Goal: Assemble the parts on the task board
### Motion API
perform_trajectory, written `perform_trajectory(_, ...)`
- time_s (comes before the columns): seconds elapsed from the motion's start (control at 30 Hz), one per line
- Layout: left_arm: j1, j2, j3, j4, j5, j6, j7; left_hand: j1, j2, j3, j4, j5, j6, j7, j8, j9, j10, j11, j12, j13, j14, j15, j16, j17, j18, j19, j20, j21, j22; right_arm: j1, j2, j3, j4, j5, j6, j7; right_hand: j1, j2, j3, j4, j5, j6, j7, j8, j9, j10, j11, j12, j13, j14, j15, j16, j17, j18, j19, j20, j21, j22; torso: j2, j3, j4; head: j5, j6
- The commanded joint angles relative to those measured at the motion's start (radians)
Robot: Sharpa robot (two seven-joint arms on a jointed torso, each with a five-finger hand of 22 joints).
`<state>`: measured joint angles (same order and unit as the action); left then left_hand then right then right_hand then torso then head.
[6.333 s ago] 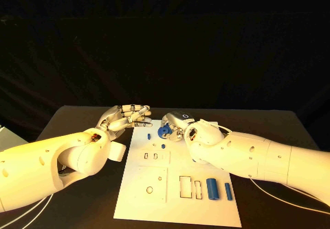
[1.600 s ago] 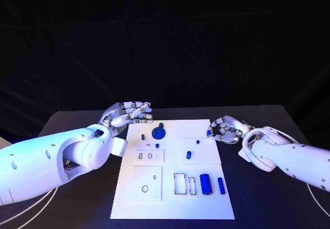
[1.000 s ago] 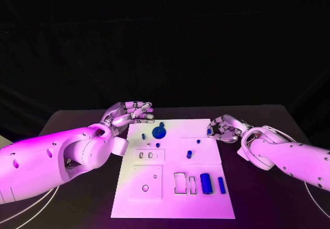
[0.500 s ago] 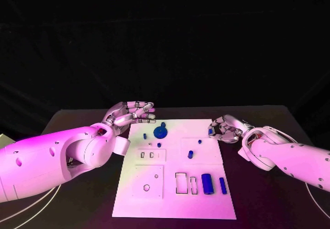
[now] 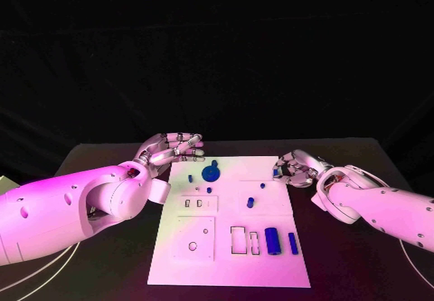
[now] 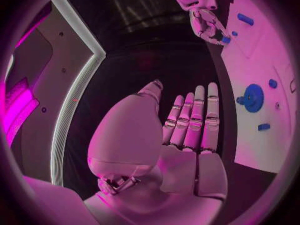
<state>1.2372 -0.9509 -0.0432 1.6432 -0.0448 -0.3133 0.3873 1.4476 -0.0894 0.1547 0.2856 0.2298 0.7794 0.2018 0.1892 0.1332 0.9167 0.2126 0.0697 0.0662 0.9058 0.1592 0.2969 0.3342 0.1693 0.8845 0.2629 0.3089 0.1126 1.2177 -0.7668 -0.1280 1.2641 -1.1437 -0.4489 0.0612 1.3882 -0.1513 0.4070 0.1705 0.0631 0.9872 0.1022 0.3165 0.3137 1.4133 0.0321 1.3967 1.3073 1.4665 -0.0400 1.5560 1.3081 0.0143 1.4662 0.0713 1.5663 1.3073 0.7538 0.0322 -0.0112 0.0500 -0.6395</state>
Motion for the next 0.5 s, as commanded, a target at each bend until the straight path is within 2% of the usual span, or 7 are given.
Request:
perform_trajectory(0.03, 0.000, 0.000, 0.001, 0.003, 0.001, 0.017, 0.004, 0.004, 0.005, 0.005, -0.002, -0.003, -0.007, 0.060, -0.001, 0.000, -0.008, -0.002, -0.002, 0.000, -0.006, 0.002, -0.005, 0.002, 0.012, -0.007, -0.002, 0.000, -0.001, -0.002, 0.001, -0.001, 0.012, -0.007, -0.052, -0.026, 0.002, 0.014, 0.007, -0.002, -0.004, 0.006, -0.003, 0.006, 0.006, -0.001, -0.008, 0.004, 0.093, 0.096, -0.007, -0.001, 0.229, -0.014, 0.105, -0.009, 0.004, 0.264, 0.000, 0.0002, -0.0008, -0.001, 0.000)
perform_trajectory(0.23, 0.000, 0.002, 0.000, 0.000, 0.001, 0.017, 0.002, 0.010, 0.006, 0.007, -0.005, -0.003, -0.008, 0.060, -0.001, 0.000, -0.009, -0.002, -0.002, 0.000, -0.007, 0.002, -0.005, 0.003, 0.012, -0.007, -0.002, 0.001, -0.001, 0.004, -0.015, 0.000, 0.047, -0.024, -0.108, -0.093, 0.002, 0.015, 0.008, -0.003, -0.004, 0.006, -0.003, 0.007, 0.007, 0.000, -0.009, 0.005, 0.094, 0.096, -0.007, -0.001, 0.229, -0.014, 0.105, -0.010, 0.004, 0.264, -0.002, -0.0019, 0.0021, -0.007, -0.007)
perform_trajectory(0.3, 0.000, 0.002, 0.000, 0.000, 0.001, 0.017, 0.002, 0.012, 0.006, 0.008, -0.006, -0.002, -0.008, 0.060, -0.001, 0.000, -0.009, -0.002, -0.002, 0.000, -0.007, 0.002, -0.005, 0.004, 0.012, -0.008, -0.002, 0.001, -0.001, 0.012, -0.023, 0.000, 0.067, -0.027, -0.116, -0.114, 0.003, 0.016, 0.009, -0.004, -0.004, 0.005, -0.003, 0.009, 0.007, 0.000, -0.009, 0.005, 0.094, 0.096, -0.007, -0.001, 0.229, -0.014, 0.105, -0.010, 0.004, 0.264, -0.002, -0.0027, 0.0024, -0.007, -0.007)
perform_trajectory(0.37, 0.000, 0.002, 0.000, -0.002, 0.001, 0.017, 0.002, 0.014, 0.006, 0.009, -0.007, -0.002, -0.008, 0.059, -0.001, 0.000, -0.009, -0.002, -0.002, 0.000, -0.007, 0.002, -0.005, 0.004, 0.012, -0.008, -0.002, 0.001, -0.001, 0.023, -0.031, 0.000, 0.093, -0.028, -0.120, -0.132, 0.004, 0.017, 0.010, -0.005, -0.004, 0.005, -0.003, 0.009, 0.007, 0.000, -0.010, 0.005, 0.094, 0.096, -0.007, -0.001, 0.229, -0.014, 0.105, -0.010, 0.004, 0.264, -0.002, -0.0012, 0.0003, -0.004, -0.008)
perform_trajectory(0.5, 0.000, 0.004, -0.001, -0.006, 0.001, 0.015, 0.002, 0.016, 0.006, 0.010, -0.008, -0.002, -0.008, 0.059, 0.000, 0.000, -0.009, -0.002, -0.002, 0.000, -0.007, 0.002, -0.005, 0.004, 0.012, -0.008, -0.002, 0.001, -0.001, 0.043, -0.043, 0.001, 0.149, -0.029, -0.122, -0.161, 0.008, 0.020, 0.015, -0.010, -0.003, 0.002, -0.003, 0.012, 0.009, -0.001, -0.010, 0.002, 0.092, 0.097, -0.007, -0.001, 0.230, -0.014, 0.105, -0.011, 0.004, 0.264, -0.004, -0.0029, 0.0000, 0.000, -0.012)
